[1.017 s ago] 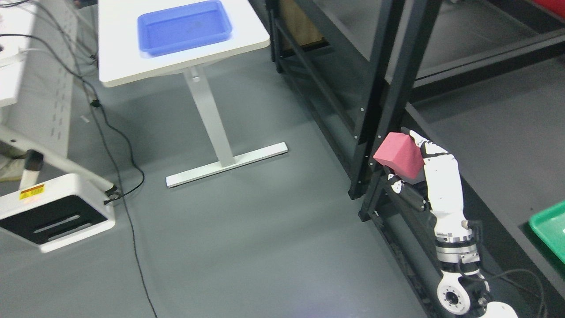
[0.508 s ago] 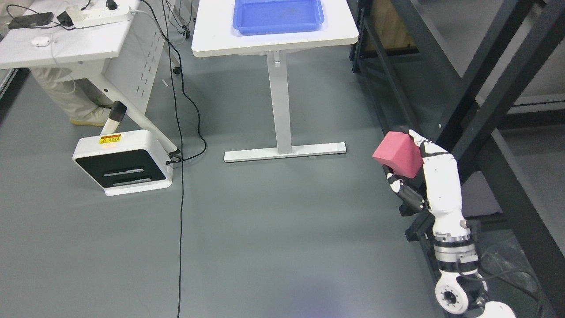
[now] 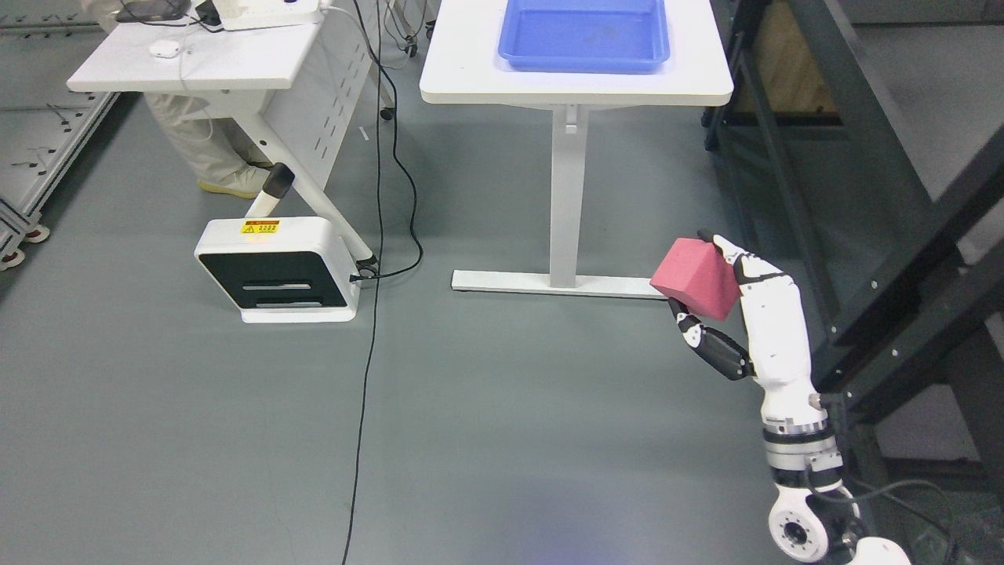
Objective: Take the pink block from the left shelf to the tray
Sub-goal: 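Turn and drive to the white table holding the cube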
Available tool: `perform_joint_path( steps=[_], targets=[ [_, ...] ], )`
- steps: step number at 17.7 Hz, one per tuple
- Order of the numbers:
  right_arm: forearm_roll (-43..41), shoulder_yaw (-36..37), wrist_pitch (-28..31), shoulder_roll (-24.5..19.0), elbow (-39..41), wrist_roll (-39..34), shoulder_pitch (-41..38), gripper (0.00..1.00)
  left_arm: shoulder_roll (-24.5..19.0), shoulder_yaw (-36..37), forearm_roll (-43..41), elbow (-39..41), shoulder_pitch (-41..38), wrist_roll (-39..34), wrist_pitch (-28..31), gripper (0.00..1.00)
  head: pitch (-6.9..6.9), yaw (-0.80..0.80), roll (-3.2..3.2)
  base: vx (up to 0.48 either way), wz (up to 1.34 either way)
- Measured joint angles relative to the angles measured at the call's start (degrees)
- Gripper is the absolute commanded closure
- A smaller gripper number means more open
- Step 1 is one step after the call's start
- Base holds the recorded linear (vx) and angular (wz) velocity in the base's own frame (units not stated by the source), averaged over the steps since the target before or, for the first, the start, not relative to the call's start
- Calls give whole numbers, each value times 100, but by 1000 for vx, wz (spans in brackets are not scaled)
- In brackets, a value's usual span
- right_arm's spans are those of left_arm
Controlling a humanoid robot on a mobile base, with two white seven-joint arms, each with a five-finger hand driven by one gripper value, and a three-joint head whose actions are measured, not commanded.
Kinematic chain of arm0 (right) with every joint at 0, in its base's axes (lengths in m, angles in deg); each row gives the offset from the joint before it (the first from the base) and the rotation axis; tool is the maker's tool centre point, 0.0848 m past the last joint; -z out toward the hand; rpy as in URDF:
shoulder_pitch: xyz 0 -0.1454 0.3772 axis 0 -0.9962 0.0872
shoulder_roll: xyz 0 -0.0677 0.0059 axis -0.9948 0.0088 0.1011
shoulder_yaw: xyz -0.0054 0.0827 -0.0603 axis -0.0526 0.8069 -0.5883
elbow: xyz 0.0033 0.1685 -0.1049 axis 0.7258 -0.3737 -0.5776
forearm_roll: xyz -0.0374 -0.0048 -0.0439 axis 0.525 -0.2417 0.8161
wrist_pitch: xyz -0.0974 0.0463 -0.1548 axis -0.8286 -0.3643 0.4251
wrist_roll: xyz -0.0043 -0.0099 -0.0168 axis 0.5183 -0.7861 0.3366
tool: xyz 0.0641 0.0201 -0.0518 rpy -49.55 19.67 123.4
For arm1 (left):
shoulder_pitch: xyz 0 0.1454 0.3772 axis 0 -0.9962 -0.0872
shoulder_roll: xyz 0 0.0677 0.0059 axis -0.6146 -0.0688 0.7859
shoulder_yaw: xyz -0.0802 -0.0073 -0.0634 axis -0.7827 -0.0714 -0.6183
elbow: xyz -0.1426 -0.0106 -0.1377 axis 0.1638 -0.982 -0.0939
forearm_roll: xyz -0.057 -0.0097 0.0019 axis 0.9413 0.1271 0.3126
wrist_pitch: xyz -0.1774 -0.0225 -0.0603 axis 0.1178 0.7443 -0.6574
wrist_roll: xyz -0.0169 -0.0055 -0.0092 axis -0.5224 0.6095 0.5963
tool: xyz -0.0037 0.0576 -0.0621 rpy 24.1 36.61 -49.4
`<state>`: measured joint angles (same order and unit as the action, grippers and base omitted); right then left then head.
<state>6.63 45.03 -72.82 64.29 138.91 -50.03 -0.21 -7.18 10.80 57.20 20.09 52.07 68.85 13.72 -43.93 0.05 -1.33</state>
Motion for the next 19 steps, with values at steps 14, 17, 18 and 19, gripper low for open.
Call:
perform_joint_path(
  steps=[14, 17, 18, 19],
  targets=[
    [-7, -128, -161, 27, 3, -18, -8, 95, 0, 0, 0, 0, 1, 0, 0, 0, 0, 0, 0, 298, 84],
    [-10, -166, -162, 4, 3, -19, -40, 95, 0, 0, 0, 0, 1, 0, 0, 0, 0, 0, 0, 329, -100],
    [-10, -179, -162, -12, 3, -19, -46, 95, 0, 0, 0, 0, 1, 0, 0, 0, 0, 0, 0, 321, -118],
    [-10, -194, -162, -30, 4, -19, -49, 95, 0, 0, 0, 0, 1, 0, 0, 0, 0, 0, 0, 306, -105]
  ],
)
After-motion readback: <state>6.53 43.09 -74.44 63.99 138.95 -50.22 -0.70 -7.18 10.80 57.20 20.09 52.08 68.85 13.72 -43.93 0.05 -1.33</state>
